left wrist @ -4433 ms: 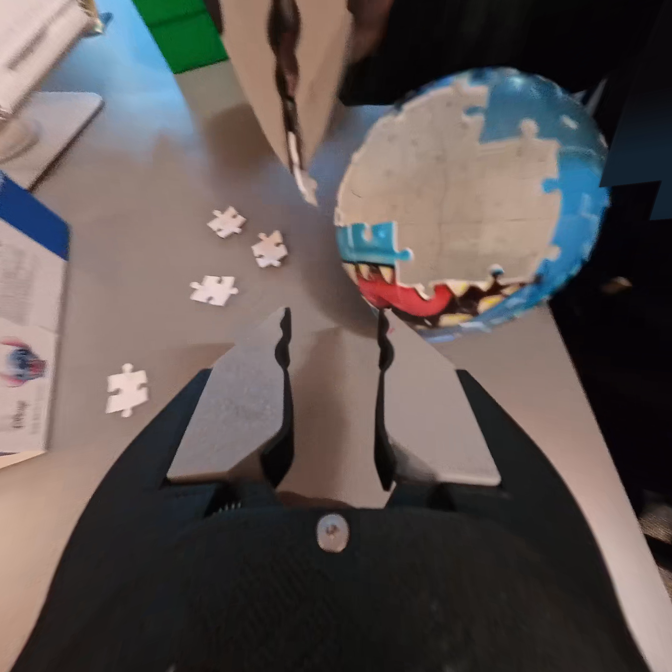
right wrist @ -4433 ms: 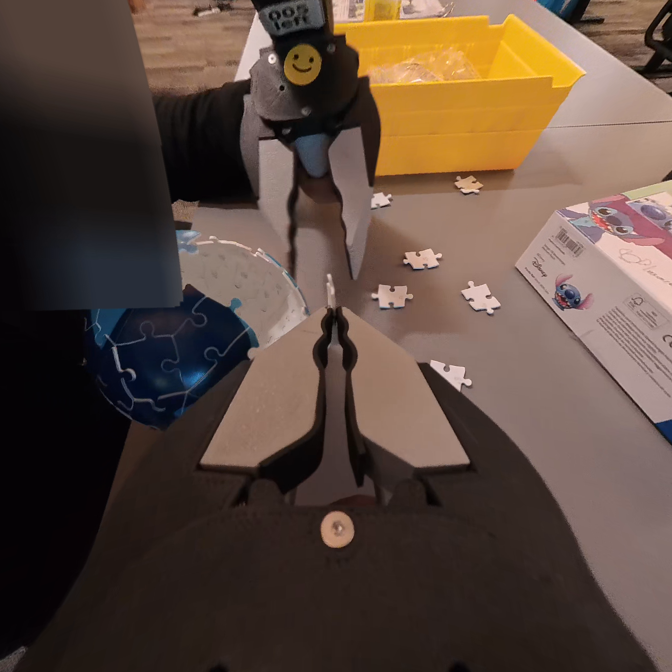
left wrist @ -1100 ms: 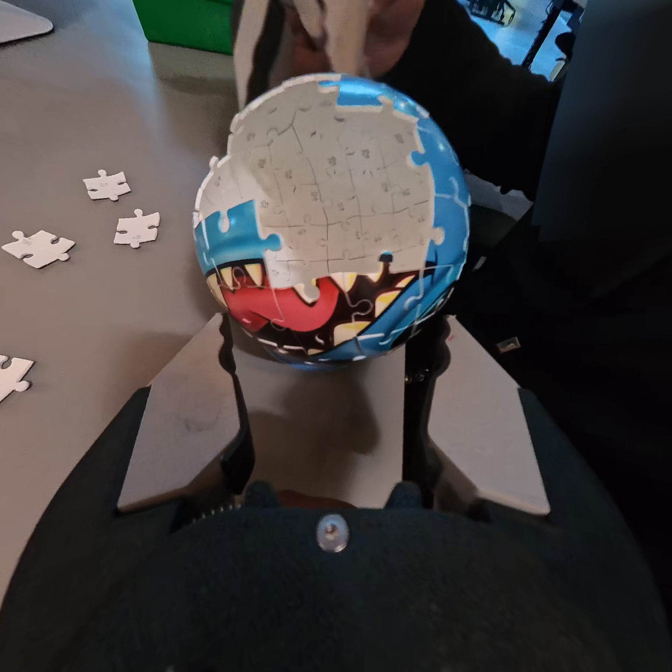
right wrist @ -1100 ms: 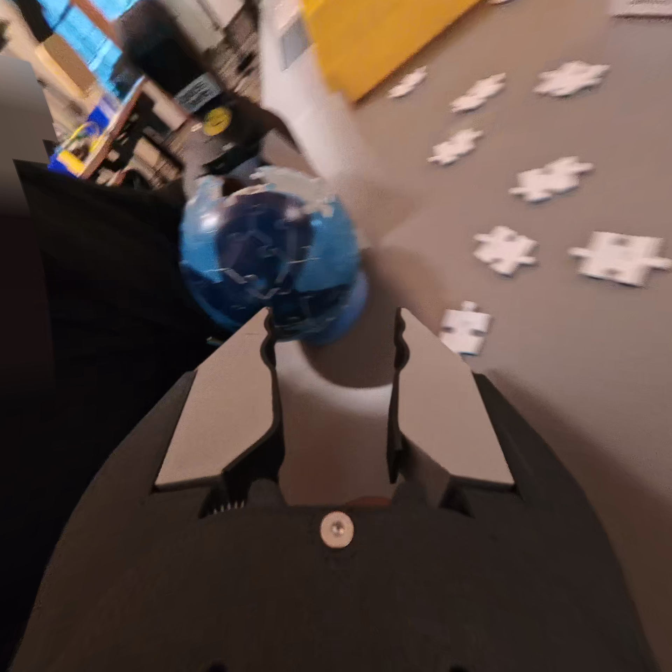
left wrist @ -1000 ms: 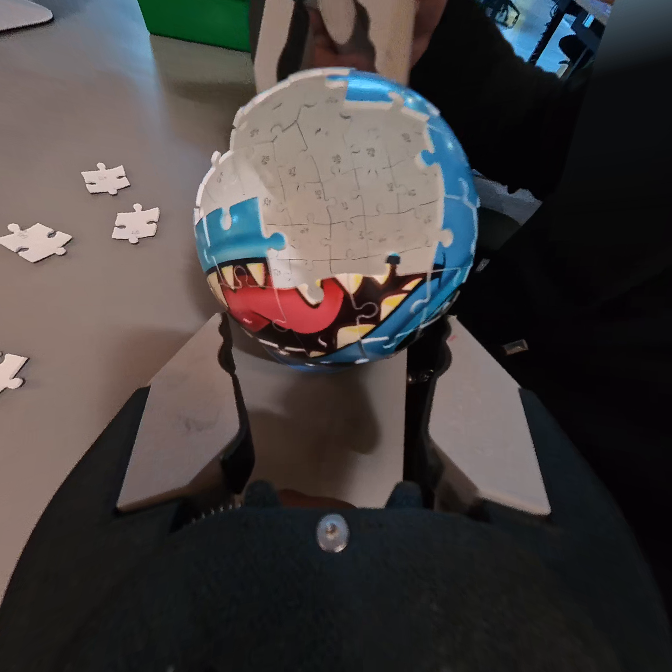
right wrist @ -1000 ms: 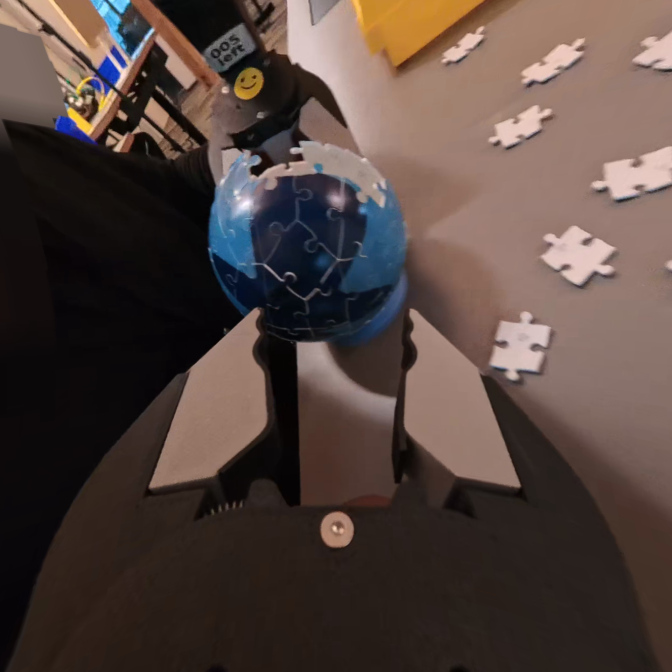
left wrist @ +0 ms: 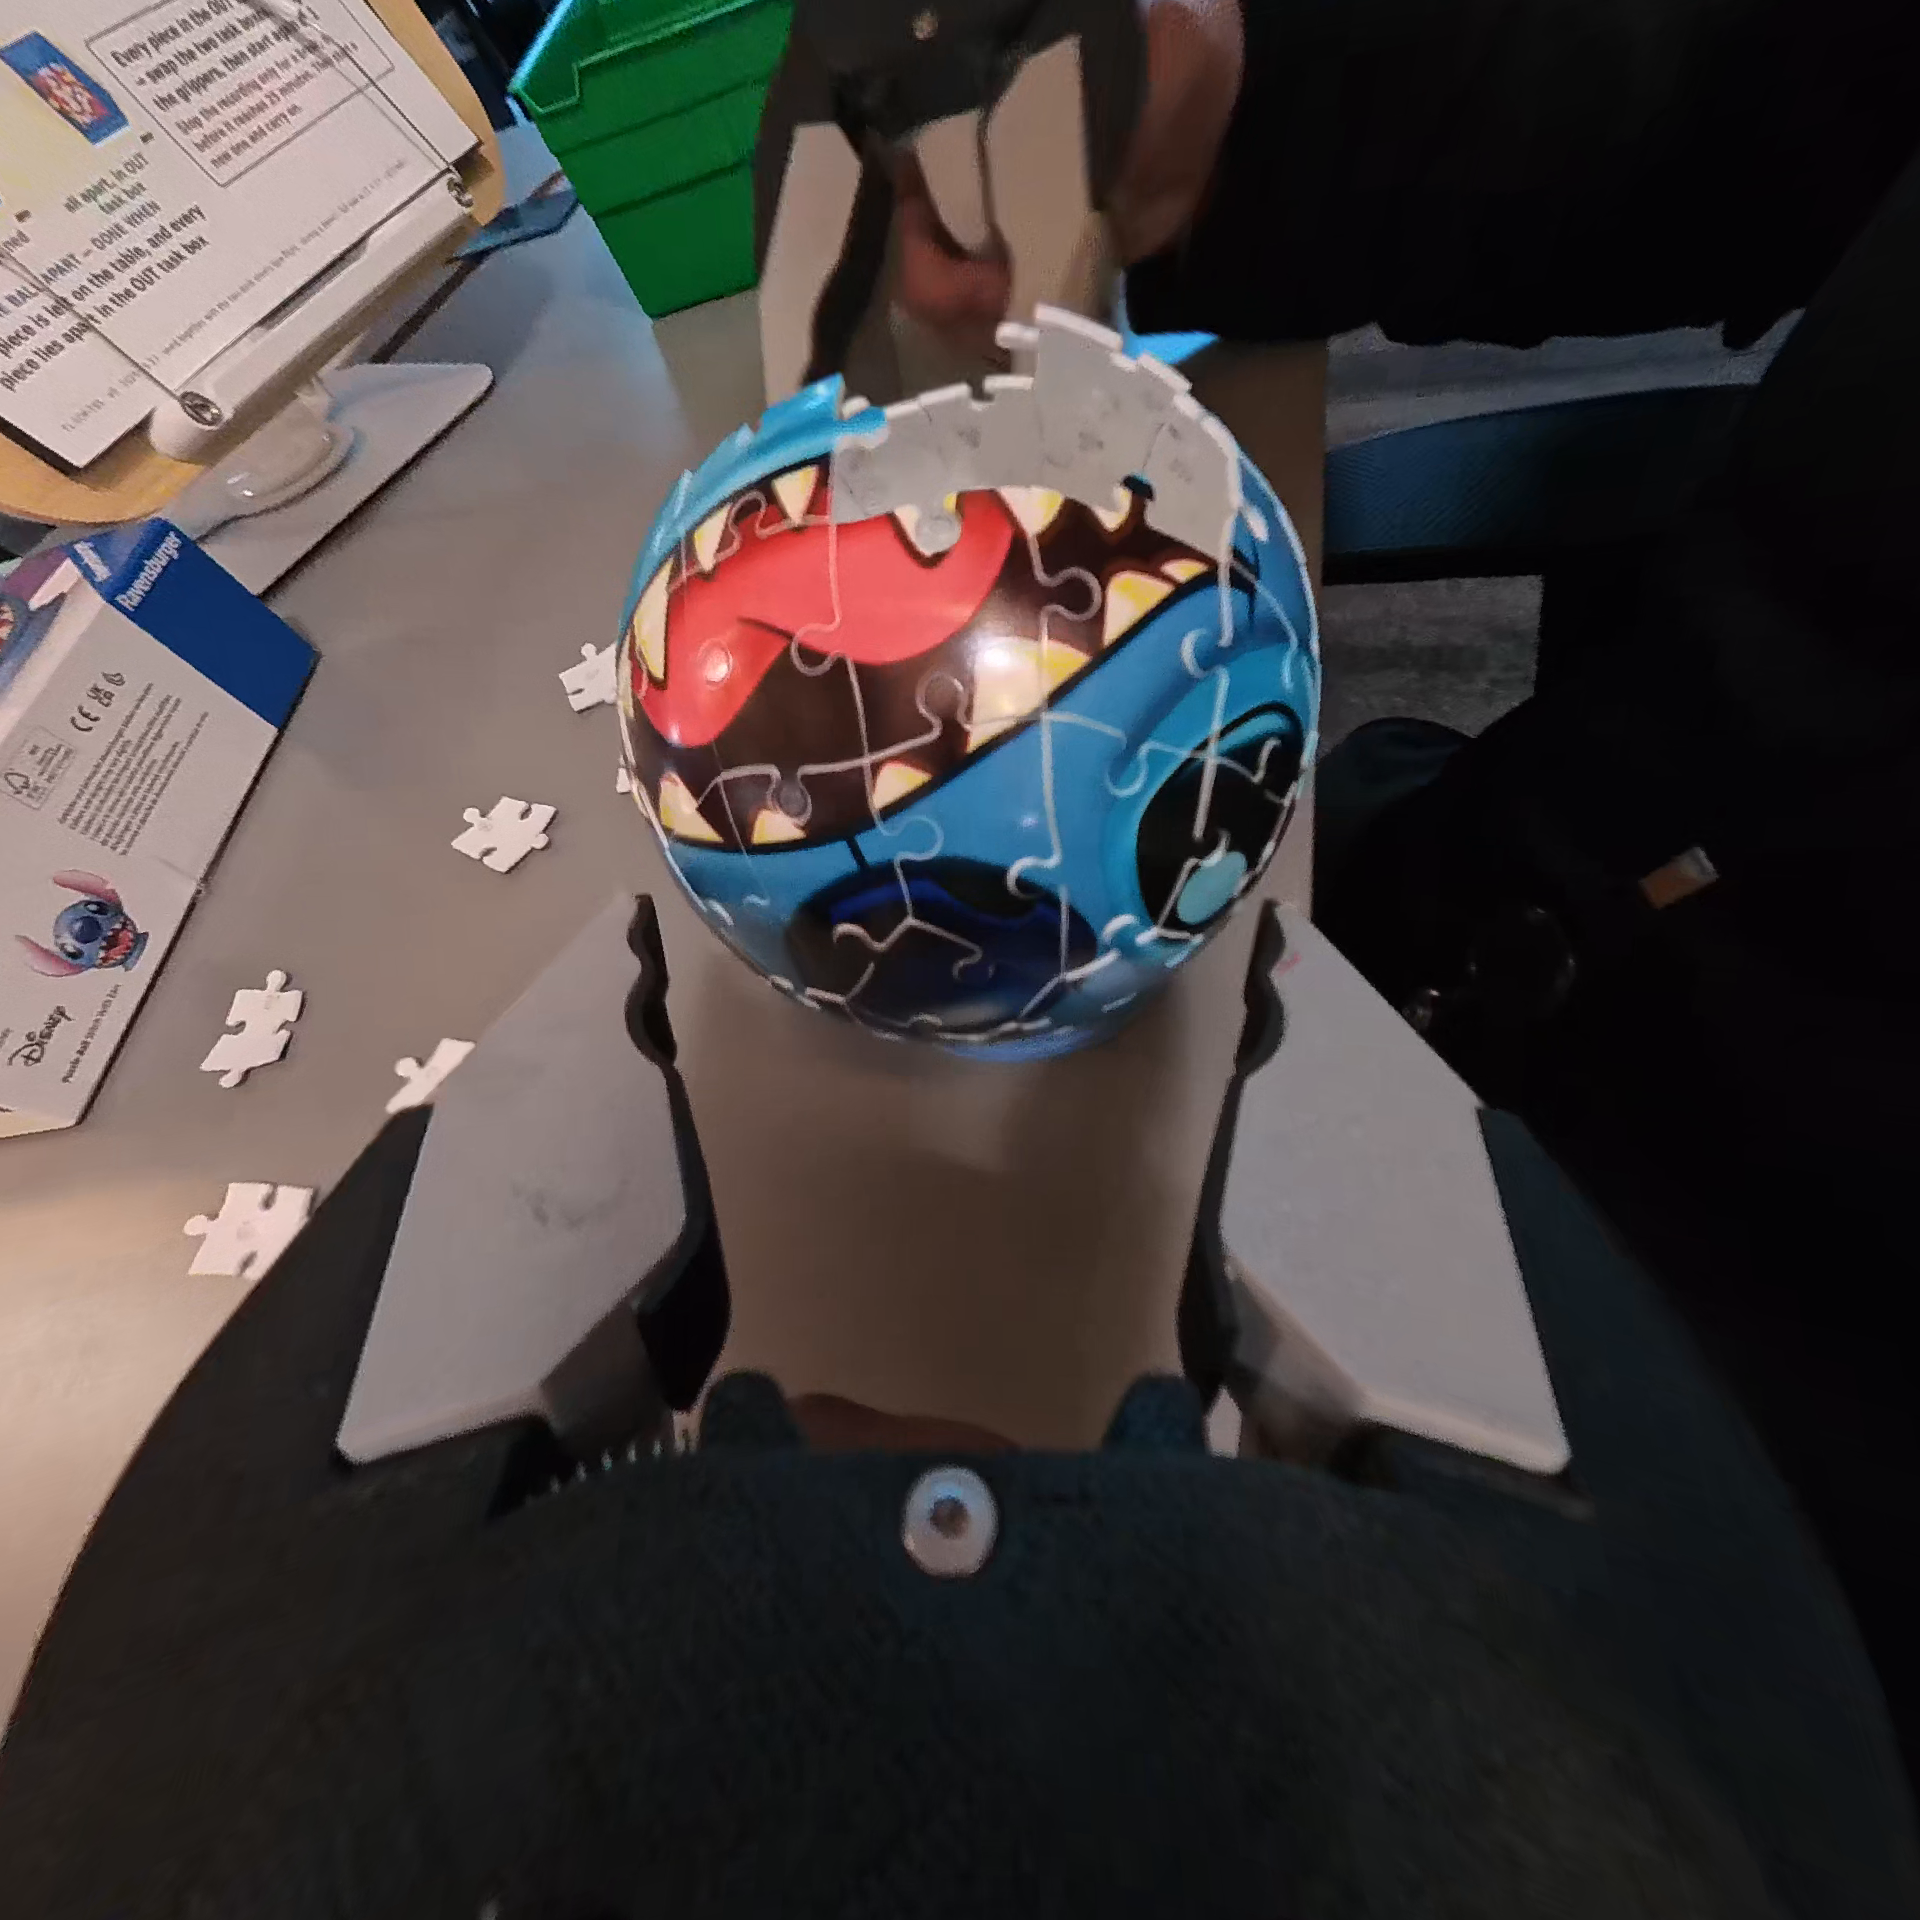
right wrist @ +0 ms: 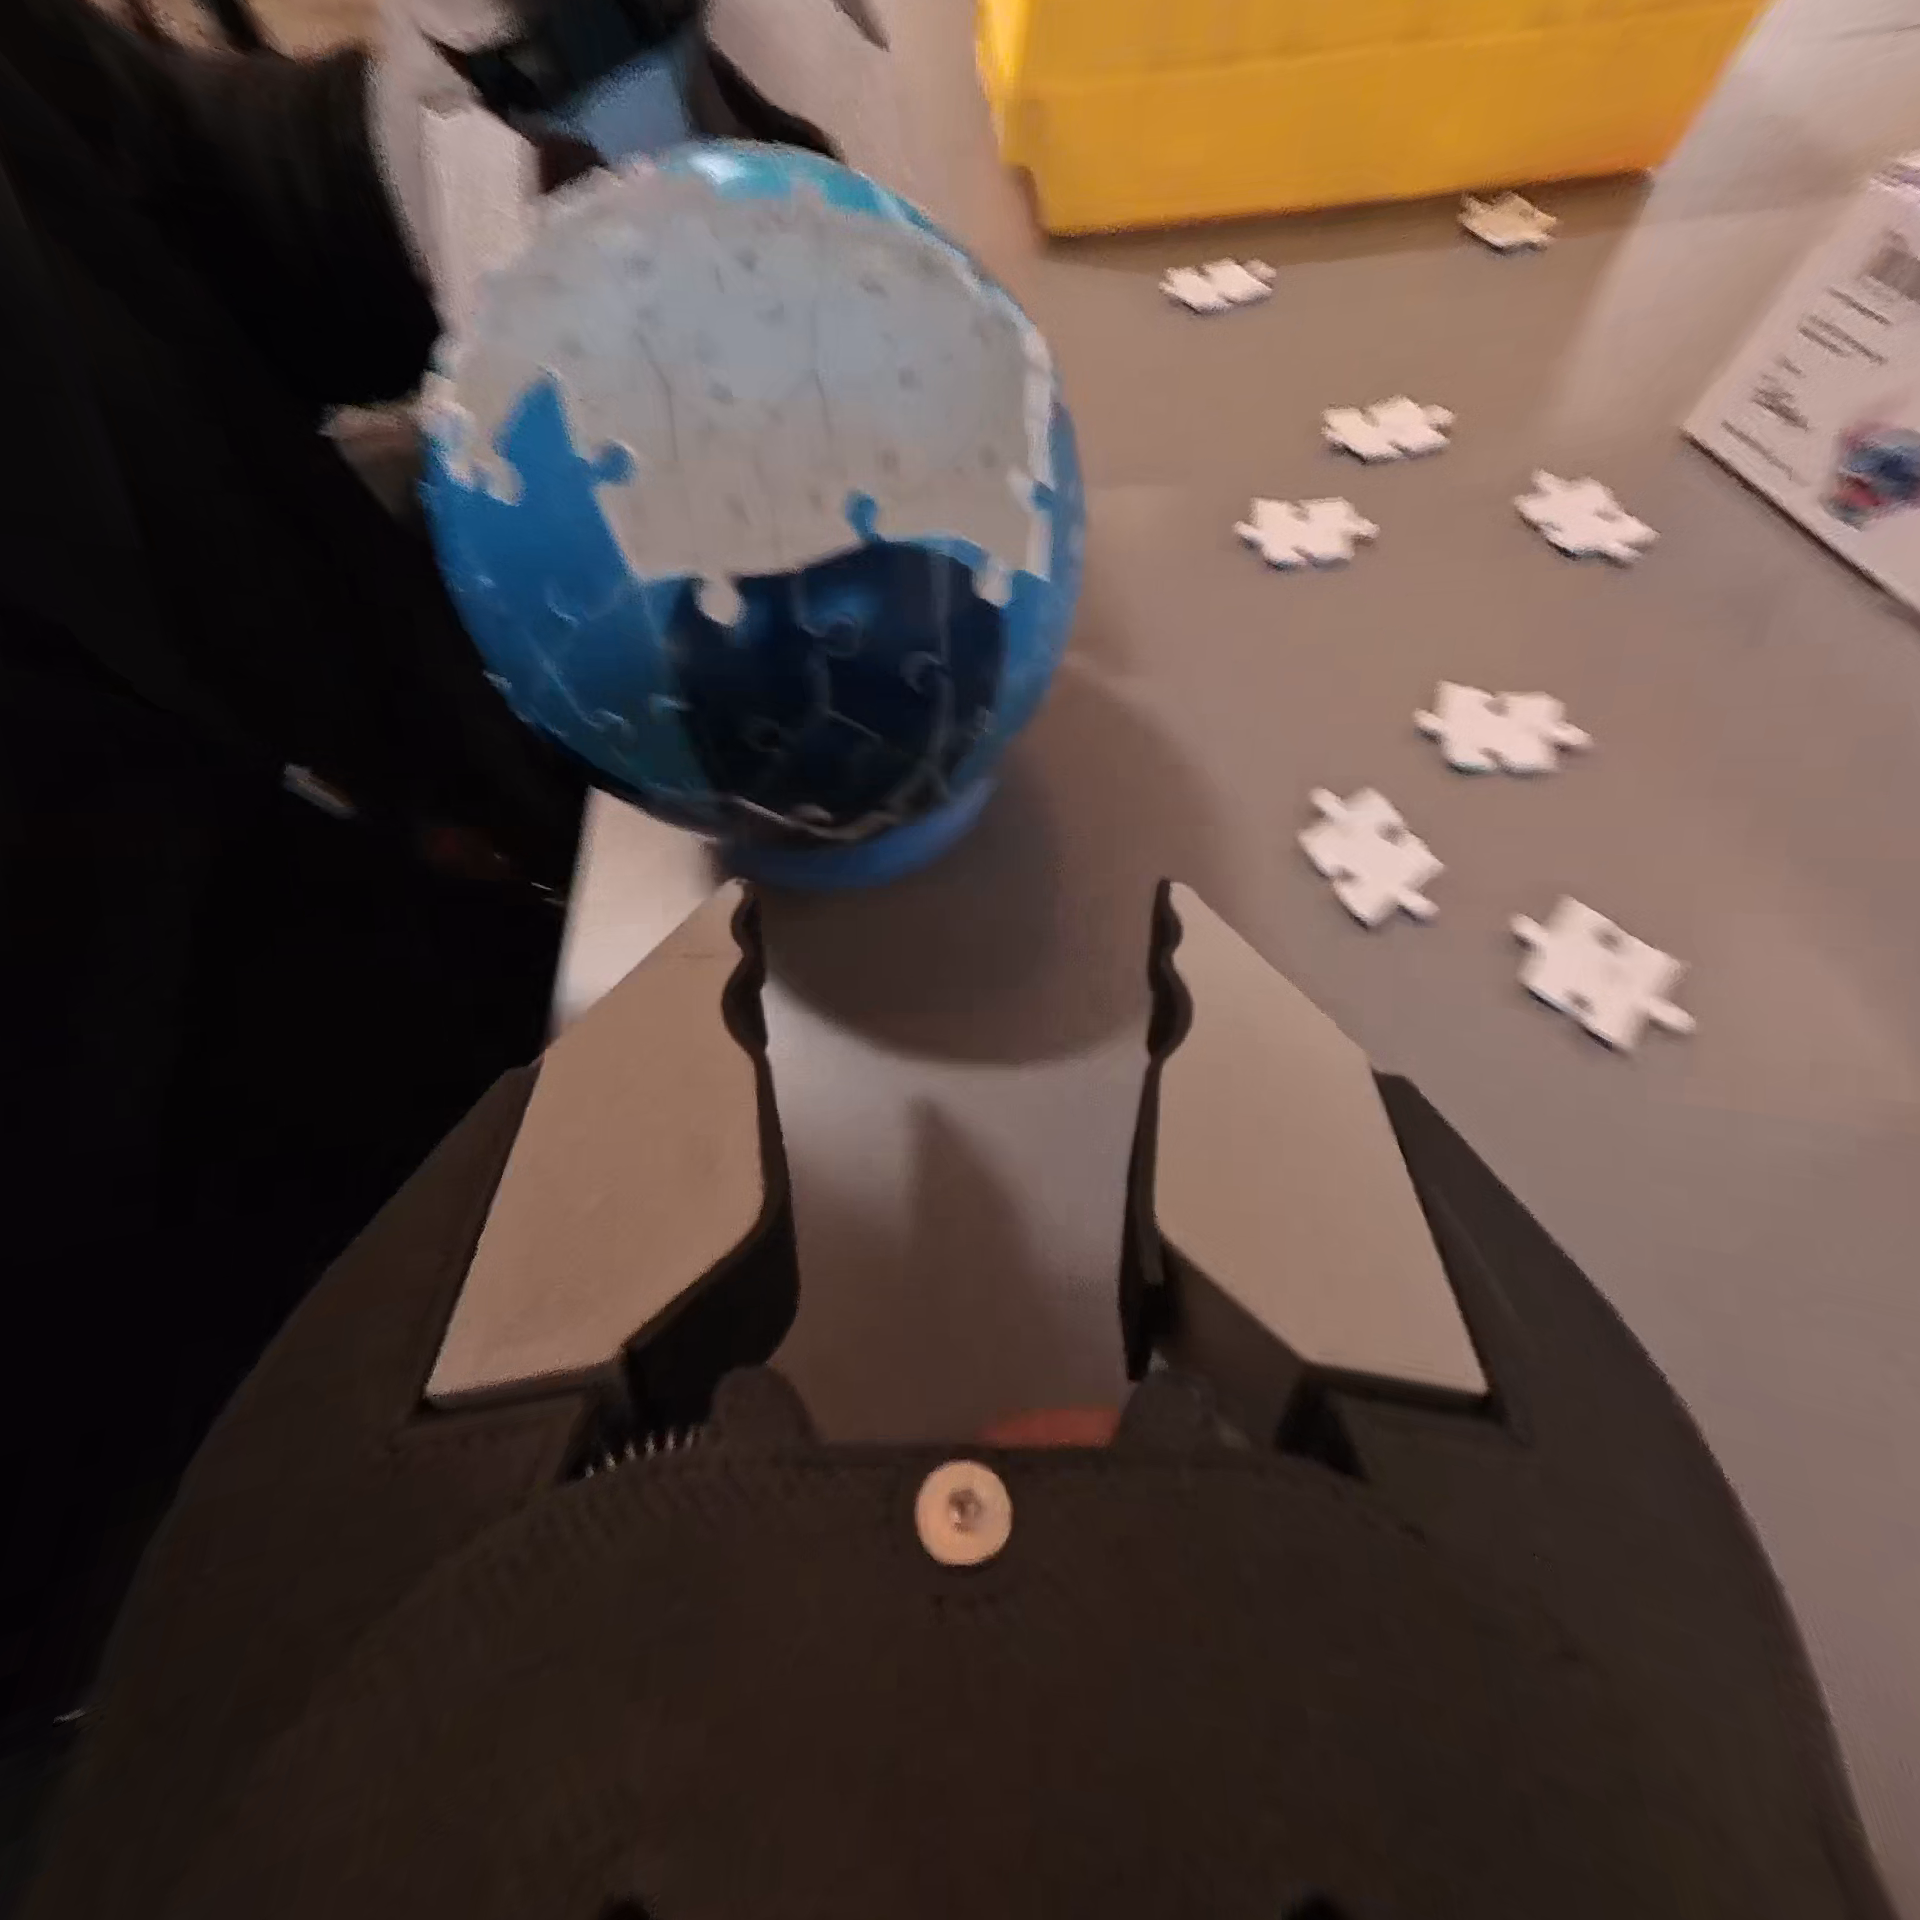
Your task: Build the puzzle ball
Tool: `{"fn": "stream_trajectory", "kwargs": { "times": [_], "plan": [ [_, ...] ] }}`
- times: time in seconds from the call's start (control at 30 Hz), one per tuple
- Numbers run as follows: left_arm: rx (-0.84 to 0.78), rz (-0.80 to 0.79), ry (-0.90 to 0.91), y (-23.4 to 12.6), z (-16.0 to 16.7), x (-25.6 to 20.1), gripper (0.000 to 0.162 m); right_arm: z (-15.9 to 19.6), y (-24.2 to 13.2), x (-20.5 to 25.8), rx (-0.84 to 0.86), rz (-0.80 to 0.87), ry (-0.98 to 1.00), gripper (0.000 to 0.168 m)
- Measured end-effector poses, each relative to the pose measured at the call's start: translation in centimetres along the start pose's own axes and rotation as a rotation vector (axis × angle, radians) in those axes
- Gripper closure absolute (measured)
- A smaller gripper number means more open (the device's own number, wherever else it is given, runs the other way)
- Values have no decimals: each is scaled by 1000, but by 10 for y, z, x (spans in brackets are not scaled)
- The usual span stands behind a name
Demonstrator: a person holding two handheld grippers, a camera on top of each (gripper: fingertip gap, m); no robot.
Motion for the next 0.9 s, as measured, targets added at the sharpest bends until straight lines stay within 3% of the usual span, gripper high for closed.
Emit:
{"fn": "stream_trajectory", "kwargs": {
  "times": [0.1,0.2,0.33,0.43,0.67,0.8,0.9],
  "plan": [
    [-24,58,-16,-6,1,0,56,13,-12,-32,70,120,96,111],
    [-62,88,-43,-16,0,7,56,25,-3,-47,166,138,193,112],
    [-151,67,-94,-35,-11,31,64,34,17,-52,272,178,136,115],
    [-167,8,-122,-41,-20,53,74,33,22,-57,280,249,83,147],
    [-48,-24,-209,-12,-40,90,94,29,24,-54,249,282,5,148],
    [67,-58,-197,16,-48,113,109,6,15,-55,90,333,-8,148],
    [74,86,-287,39,-61,117,111,-20,4,-55,-44,403,-41,148]
  ]
}}
Point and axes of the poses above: each gripper's, where its closed fingertips meet, y out along the fingers, z out of its underside, x = y × z across the jaws, the point moved 6 cm from there along -y, back along the fingers, and after that the axes turned 4 degrees about z, right-handed, at the moved point
